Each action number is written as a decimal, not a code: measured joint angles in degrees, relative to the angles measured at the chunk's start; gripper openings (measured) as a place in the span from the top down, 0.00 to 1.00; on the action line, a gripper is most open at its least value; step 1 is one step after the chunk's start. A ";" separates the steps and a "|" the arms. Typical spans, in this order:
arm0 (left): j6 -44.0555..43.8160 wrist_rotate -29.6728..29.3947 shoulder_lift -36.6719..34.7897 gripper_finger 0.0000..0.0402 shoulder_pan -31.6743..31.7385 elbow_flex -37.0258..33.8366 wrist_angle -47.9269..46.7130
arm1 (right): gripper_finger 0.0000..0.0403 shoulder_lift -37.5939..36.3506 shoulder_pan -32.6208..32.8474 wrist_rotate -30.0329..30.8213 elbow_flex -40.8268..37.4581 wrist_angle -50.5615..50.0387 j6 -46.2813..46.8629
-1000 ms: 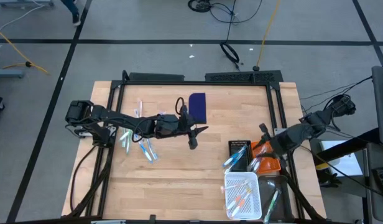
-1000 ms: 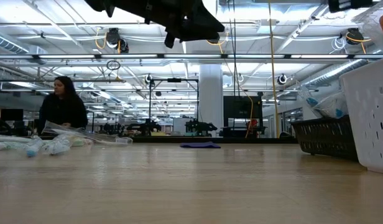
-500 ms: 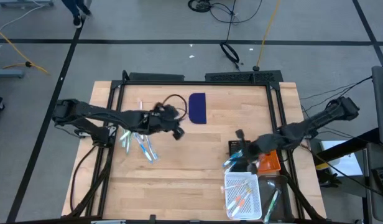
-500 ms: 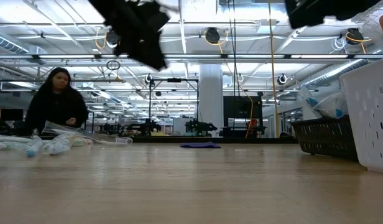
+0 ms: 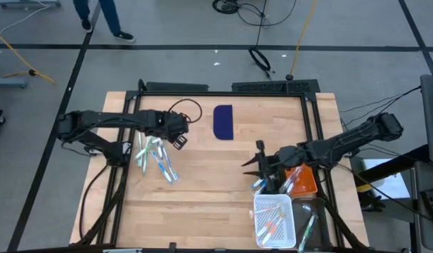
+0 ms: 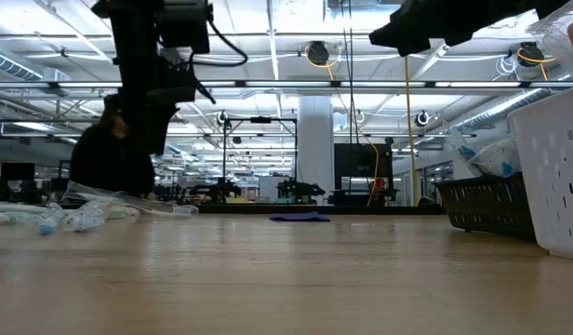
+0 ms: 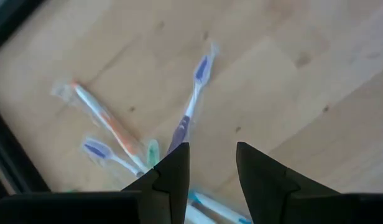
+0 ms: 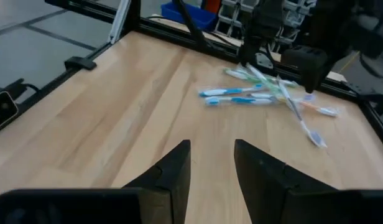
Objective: Pick & Place Toothbrushes
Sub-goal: Put the violet toothbrush into the orange basket
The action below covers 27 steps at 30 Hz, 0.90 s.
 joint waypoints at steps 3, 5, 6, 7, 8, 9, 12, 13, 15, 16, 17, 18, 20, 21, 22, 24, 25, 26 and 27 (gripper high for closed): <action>3.26 2.88 0.37 0.67 2.67 -1.39 -0.20 | 0.71 0.08 -0.03 -1.60 -0.01 0.90 0.56; 3.71 4.57 0.79 0.67 4.34 -2.45 -0.18 | 0.71 0.08 -0.05 -3.46 -0.01 1.20 1.33; 3.79 5.42 0.89 0.67 5.05 -3.02 -0.18 | 0.71 0.09 -0.04 -4.27 -0.01 1.22 1.48; 3.79 5.76 1.16 0.67 5.57 -3.39 -0.25 | 0.70 0.09 -0.03 -4.46 -0.01 1.20 1.50; 3.83 5.78 1.66 0.67 6.06 -3.63 -0.30 | 0.70 0.09 -0.03 -4.45 -0.01 1.20 1.52; 4.11 5.82 2.06 0.67 6.51 -4.00 -0.39 | 0.70 0.09 -0.03 -4.44 -0.01 1.22 1.52; 5.72 6.56 3.33 0.67 7.62 -4.55 0.07 | 0.69 0.09 -0.08 -4.32 -0.01 1.18 1.52; 6.38 6.86 3.98 0.67 7.89 -4.55 0.11 | 0.69 0.09 -0.10 -4.30 -0.01 1.17 1.53; 7.18 6.96 5.50 0.67 8.56 -4.61 0.09 | 0.69 0.09 -0.10 -4.32 -0.01 1.15 1.54; 7.75 6.91 6.27 0.67 8.79 -4.61 0.09 | 0.69 0.09 -0.10 -4.32 -0.01 1.14 1.54; 8.37 6.95 7.09 0.67 9.09 -4.59 0.02 | 0.69 0.09 -0.10 -4.32 -0.01 1.16 1.54; 9.09 7.18 7.92 0.67 9.39 -4.59 -0.06 | 0.69 0.09 -0.10 -4.32 -0.01 1.08 1.54; 10.05 8.07 9.71 0.67 9.78 -4.61 0.19 | 0.69 0.09 -0.10 -4.32 -0.01 0.98 1.54; 10.42 8.19 10.77 0.67 9.91 -4.59 0.18 | 0.69 0.09 -0.10 -4.30 -0.01 0.94 1.54; 11.17 8.19 11.77 0.67 10.07 -4.59 0.14 | 0.69 0.09 -0.10 -4.29 -0.01 0.81 1.54; 12.58 8.35 13.57 0.67 10.26 -4.59 0.10 | 0.69 0.09 -0.10 -4.29 -0.01 0.68 1.54; 12.83 8.30 14.33 0.67 10.27 -4.59 0.13 | 0.69 0.09 -0.10 -4.29 -0.01 0.68 1.54; 12.87 8.29 15.06 0.67 10.26 -4.59 0.16 | 0.69 0.09 -0.10 -4.29 -0.01 0.70 1.54; 12.99 8.30 15.74 0.67 10.25 -4.59 0.20 | 0.69 0.09 -0.10 -4.29 -0.01 0.69 1.54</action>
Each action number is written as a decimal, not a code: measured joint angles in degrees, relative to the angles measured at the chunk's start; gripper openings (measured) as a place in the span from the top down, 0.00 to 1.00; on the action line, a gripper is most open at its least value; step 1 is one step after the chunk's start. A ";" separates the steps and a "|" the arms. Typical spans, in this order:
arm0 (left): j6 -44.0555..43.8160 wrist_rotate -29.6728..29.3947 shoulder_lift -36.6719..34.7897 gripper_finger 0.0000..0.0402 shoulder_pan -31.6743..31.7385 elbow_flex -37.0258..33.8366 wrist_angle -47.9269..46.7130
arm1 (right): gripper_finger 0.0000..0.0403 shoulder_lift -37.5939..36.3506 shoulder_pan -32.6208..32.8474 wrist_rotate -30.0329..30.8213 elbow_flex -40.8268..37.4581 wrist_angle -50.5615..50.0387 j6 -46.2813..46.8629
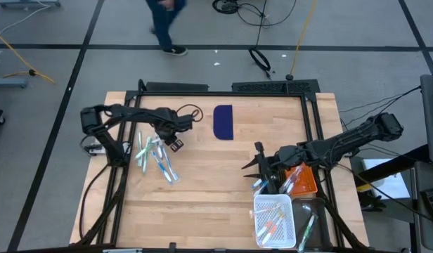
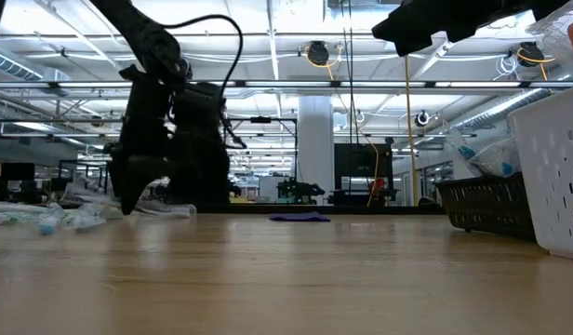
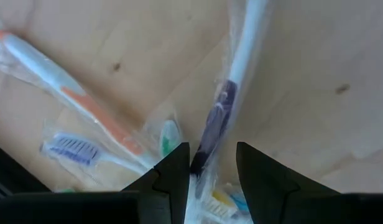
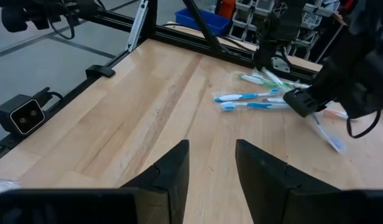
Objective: Pick & Place Toothbrushes
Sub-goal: Put the violet toothbrush into the orange basket
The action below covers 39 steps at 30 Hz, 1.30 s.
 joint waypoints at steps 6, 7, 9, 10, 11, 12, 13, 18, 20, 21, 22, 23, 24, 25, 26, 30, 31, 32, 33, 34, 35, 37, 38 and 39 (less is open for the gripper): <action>-0.74 -0.04 1.24 0.69 0.00 0.00 0.01 | 0.69 -0.02 0.00 0.04 -0.98 1.03 -0.04; -0.92 -0.16 1.22 0.71 0.00 0.00 0.00 | 0.69 -0.02 -0.02 0.04 -1.44 1.19 -0.04; -1.03 -0.17 1.24 0.78 0.00 0.00 0.00 | 0.69 0.00 -0.02 0.04 -2.48 2.56 -0.01; -1.04 -0.17 1.24 0.83 0.00 0.00 0.01 | 0.69 0.00 -0.02 0.05 -2.91 3.68 0.01; -1.03 -0.17 1.24 0.88 0.00 0.00 0.01 | 0.69 -0.01 -0.02 0.05 -3.22 4.59 0.01; -1.09 -0.17 1.24 0.93 0.00 0.00 0.01 | 0.69 -0.02 -0.02 0.04 -3.44 5.01 0.01; -1.49 -0.15 1.24 0.96 -0.01 0.00 0.01 | 0.69 -0.02 -0.02 0.04 -3.55 4.95 0.00; -3.22 -0.17 1.24 0.98 -0.07 0.00 0.00 | 0.69 -0.02 -0.02 0.04 -3.58 5.31 0.00; -3.21 -0.17 1.24 0.98 -0.31 0.00 -0.01 | 0.69 -0.02 -0.02 0.04 -3.58 5.20 0.01; -3.40 -0.17 1.23 0.98 -0.49 0.02 -0.03 | 0.69 -0.02 -0.02 0.05 -3.58 5.33 0.00; -3.45 -0.15 1.10 0.98 -0.64 0.09 -0.10 | 0.69 -0.02 -0.02 0.06 -3.58 5.46 0.00; -3.46 -0.13 0.95 0.98 -0.89 0.25 -0.29 | 0.69 -0.02 -0.02 0.04 -3.58 5.49 0.00; -3.50 -0.13 0.76 0.98 -1.19 0.57 -0.58 | 0.69 -0.02 -0.02 0.04 -3.58 5.38 0.01; -3.55 -0.11 0.50 0.98 -1.48 0.95 -0.61 | 0.69 -0.02 -0.02 0.05 -3.58 5.35 0.00; -3.54 -0.11 0.11 0.98 -1.82 1.26 -0.58 | 0.69 -0.02 -0.02 0.04 -3.58 5.42 0.00; -3.57 -0.17 -2.00 0.98 -2.99 3.39 -0.78 | 0.69 -0.02 -0.02 0.07 -3.58 5.67 0.00; -3.58 -0.34 -2.63 0.99 -3.35 3.90 -0.81 | 0.69 -0.02 -0.02 0.07 -3.58 5.67 0.00; -3.57 -0.60 -3.30 0.99 -3.75 4.52 -0.82 | 0.69 -0.02 -0.02 0.09 -3.58 5.67 0.00; -3.59 -0.66 -3.98 0.99 -4.17 5.23 -0.75 | 0.69 -0.02 -0.02 0.09 -3.58 5.67 0.00; -3.57 -0.70 -4.59 0.98 -4.61 5.94 -0.53 | 0.69 -0.02 -0.02 0.09 -3.59 5.65 0.00; -3.55 -0.68 -5.35 0.98 -5.17 6.48 -0.39 | 0.69 -0.02 -0.02 0.09 -3.61 5.67 0.00; -3.26 -0.68 -6.41 0.98 -6.39 7.71 -0.01 | 0.69 -0.02 -0.02 0.31 -3.61 5.82 0.00; -3.01 -0.74 -7.04 0.98 -7.11 8.38 0.10 | 0.69 -0.02 -0.02 0.40 -3.61 5.87 0.00; -2.71 -0.76 -7.69 0.99 -7.82 9.11 0.39 | 0.69 -0.02 -0.03 0.43 -3.61 5.94 0.00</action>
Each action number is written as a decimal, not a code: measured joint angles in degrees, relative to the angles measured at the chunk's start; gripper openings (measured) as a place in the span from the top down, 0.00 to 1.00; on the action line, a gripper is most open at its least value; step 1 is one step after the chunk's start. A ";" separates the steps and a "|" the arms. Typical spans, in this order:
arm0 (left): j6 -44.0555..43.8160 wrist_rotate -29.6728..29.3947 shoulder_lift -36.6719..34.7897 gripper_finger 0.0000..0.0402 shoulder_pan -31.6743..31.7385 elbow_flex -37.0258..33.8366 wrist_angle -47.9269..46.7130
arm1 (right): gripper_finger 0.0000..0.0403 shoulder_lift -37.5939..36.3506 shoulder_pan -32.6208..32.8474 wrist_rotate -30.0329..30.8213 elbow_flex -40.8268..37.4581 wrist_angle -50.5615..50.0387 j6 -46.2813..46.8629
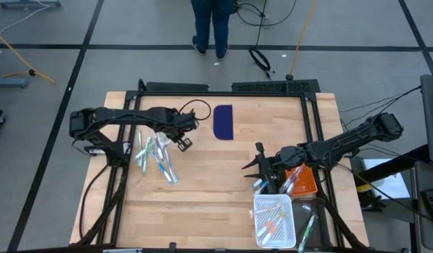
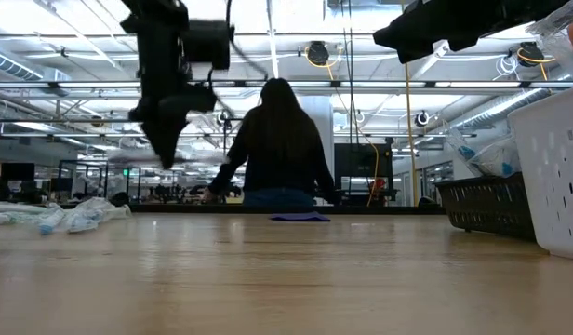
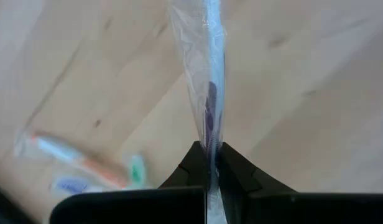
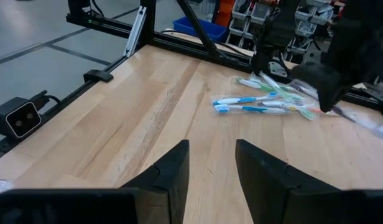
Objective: Pick & Place Toothbrushes
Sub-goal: Put the violet toothbrush into the orange basket
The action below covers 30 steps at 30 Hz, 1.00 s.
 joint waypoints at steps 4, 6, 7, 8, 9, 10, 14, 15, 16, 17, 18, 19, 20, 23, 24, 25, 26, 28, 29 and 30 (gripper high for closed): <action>1.36 -0.53 -2.11 0.98 -2.86 2.54 3.00 | 0.69 0.00 -0.46 0.05 0.00 1.12 0.02; 2.64 -0.83 -2.82 0.98 -4.40 3.99 5.04 | 0.69 0.00 -1.11 0.08 0.00 1.45 0.05; 3.43 -1.00 -3.28 0.98 -5.12 4.57 6.45 | 0.69 0.00 -1.47 0.08 0.00 1.45 0.27; 4.42 -1.04 -3.69 0.99 -5.86 5.04 8.31 | 0.69 0.00 -1.94 0.08 -0.02 1.64 0.72; 5.43 -1.04 -4.04 0.99 -6.59 5.32 10.60 | 0.69 0.00 -2.49 0.08 -0.02 2.18 1.49; 6.50 -0.93 -4.32 0.98 -7.33 5.47 13.16 | 0.69 0.00 -3.03 0.08 -0.02 2.78 2.37; 10.67 -0.86 -4.79 0.97 -10.29 5.47 22.90 | 0.69 0.00 -5.08 -0.01 -0.02 5.40 4.72; 11.68 -0.85 -4.79 0.98 -10.98 5.47 25.02 | 0.69 0.00 -5.50 0.01 -0.02 6.07 4.72; 12.69 -0.85 -4.79 0.98 -11.64 5.47 27.03 | 0.69 0.00 -5.96 -0.01 -0.02 6.59 4.72; 13.66 -0.83 -4.79 0.99 -12.33 5.47 29.07 | 0.69 0.00 -6.37 -0.03 -0.02 7.13 4.68; 14.44 -0.86 -4.79 0.98 -12.98 5.47 31.10 | 0.69 0.00 -6.72 -0.03 -0.02 7.65 4.66; 15.36 -0.87 -4.79 0.98 -13.63 5.47 33.14 | 0.69 0.00 -7.10 -0.04 -0.02 8.13 4.66; 16.21 -0.93 -4.79 0.97 -14.29 5.47 34.89 | 0.69 0.00 -7.52 -0.06 -0.02 8.68 4.63; 18.52 -0.97 -4.77 0.97 -16.15 5.47 40.20 | 0.69 0.00 -8.65 -0.08 -0.02 10.72 4.61; 19.40 -1.01 -4.77 0.98 -16.75 5.47 41.96 | 0.69 0.00 -8.98 -0.08 -0.02 11.77 4.61; 20.34 -1.19 -4.77 0.98 -17.32 5.47 43.74 | 0.69 0.00 -9.29 -0.08 -0.02 12.84 4.59; 21.24 -1.51 -4.55 0.99 -17.86 5.47 45.67 | 0.69 0.00 -9.58 -0.08 -0.02 13.70 4.59; 22.50 -2.28 -3.78 0.98 -18.77 5.31 49.68 | 0.69 0.00 -10.12 -0.10 -0.02 15.33 4.55; 23.08 -2.56 -3.41 0.97 -19.24 5.19 50.58 | 0.69 0.00 -10.39 -0.14 -0.02 16.09 4.48; 23.59 -2.85 -2.71 0.96 -19.58 5.14 51.82 | 0.69 0.00 -10.60 -0.28 -0.02 16.99 4.46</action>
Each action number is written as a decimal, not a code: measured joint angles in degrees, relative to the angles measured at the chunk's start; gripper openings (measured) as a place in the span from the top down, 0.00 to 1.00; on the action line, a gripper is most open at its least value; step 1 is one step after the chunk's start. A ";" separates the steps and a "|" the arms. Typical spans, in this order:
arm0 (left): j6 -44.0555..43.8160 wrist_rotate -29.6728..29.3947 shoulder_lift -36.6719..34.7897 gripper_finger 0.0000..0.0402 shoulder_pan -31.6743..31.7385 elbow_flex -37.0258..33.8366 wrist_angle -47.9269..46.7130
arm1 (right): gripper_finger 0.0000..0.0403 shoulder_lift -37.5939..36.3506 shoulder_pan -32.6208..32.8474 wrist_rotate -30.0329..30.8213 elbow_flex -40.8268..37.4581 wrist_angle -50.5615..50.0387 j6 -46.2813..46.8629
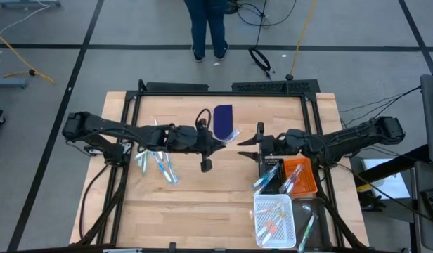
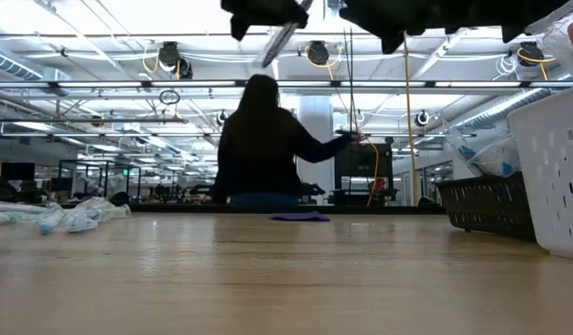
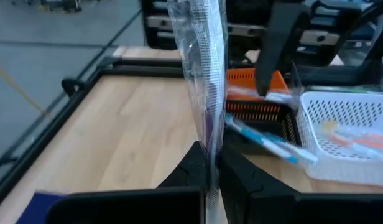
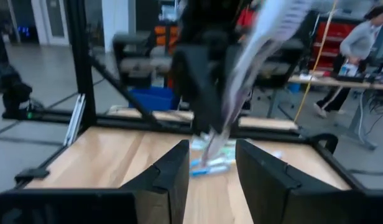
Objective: Pick & Place Toothbrushes
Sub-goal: Put the violet toothbrush into the orange basket
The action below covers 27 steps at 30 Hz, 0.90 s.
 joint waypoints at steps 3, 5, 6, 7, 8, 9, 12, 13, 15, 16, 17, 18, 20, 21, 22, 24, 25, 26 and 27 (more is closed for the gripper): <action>1.59 -0.53 1.98 0.98 -0.75 0.00 3.63 | 0.69 0.00 -0.45 -0.04 0.00 1.84 0.02; 2.33 -0.69 3.42 0.99 -0.99 0.00 6.40 | 0.69 0.00 -0.67 -0.04 0.00 2.40 0.02; 2.46 -0.69 4.06 0.98 -0.99 0.00 7.07 | 0.69 0.00 -0.71 -0.06 0.00 2.52 0.02; 2.52 -0.73 4.63 0.97 -0.99 0.00 7.36 | 0.69 0.00 -0.71 -0.06 0.00 2.77 0.02; 2.52 -0.98 5.36 0.96 -0.95 0.00 8.44 | 0.69 0.00 -0.71 -0.06 0.00 2.98 0.02; 2.52 -1.12 6.15 0.96 -0.95 0.00 9.97 | 0.69 0.00 -0.71 -0.10 0.00 3.06 0.02; 3.05 -1.17 8.09 0.98 -0.95 -0.02 13.48 | 0.69 0.00 -0.67 -0.21 0.00 3.41 0.02; 3.43 -1.16 8.99 0.98 -0.95 0.00 15.84 | 0.69 0.00 -0.68 -0.21 -0.01 3.44 0.02; 4.49 -1.17 10.17 0.98 -0.93 -0.04 17.67 | 0.69 0.00 -0.69 -0.08 0.00 3.66 -0.07; 4.87 -1.17 10.81 0.97 -0.94 -0.07 19.33 | 0.69 0.00 -0.69 -0.10 0.00 3.68 -0.03; 5.10 -1.18 11.20 0.96 -0.90 -0.05 20.12 | 0.69 0.00 -0.69 -0.08 -0.02 3.63 0.00; 5.16 -1.38 11.27 0.95 -0.88 -0.04 19.75 | 0.70 0.00 -0.69 -0.10 0.00 3.46 -0.02; 5.17 -3.30 11.25 0.95 -0.85 -0.04 19.75 | 0.73 0.00 -0.69 -0.10 0.00 2.76 -0.09; 5.15 -4.52 11.21 0.95 -0.84 -0.04 19.66 | 0.75 0.00 -0.69 0.02 0.00 2.46 -0.19; 5.17 -5.38 11.20 0.96 -0.84 -0.04 19.69 | 0.78 0.00 -0.72 0.15 0.00 2.35 -0.28; 5.42 -6.09 11.22 0.98 -0.88 -0.04 19.66 | 0.86 0.00 -0.76 0.38 0.00 2.06 -1.30; 5.60 -6.04 11.22 0.98 -0.91 -0.04 19.73 | 0.91 0.00 -0.76 0.50 0.00 2.06 -2.04; 5.49 -6.07 11.22 0.98 -0.95 -0.04 19.74 | 0.95 0.00 -0.76 0.42 0.00 2.13 -2.87; 5.49 -6.05 11.22 0.98 -0.95 -0.04 19.70 | 0.96 0.00 -0.69 0.43 0.00 2.16 -3.59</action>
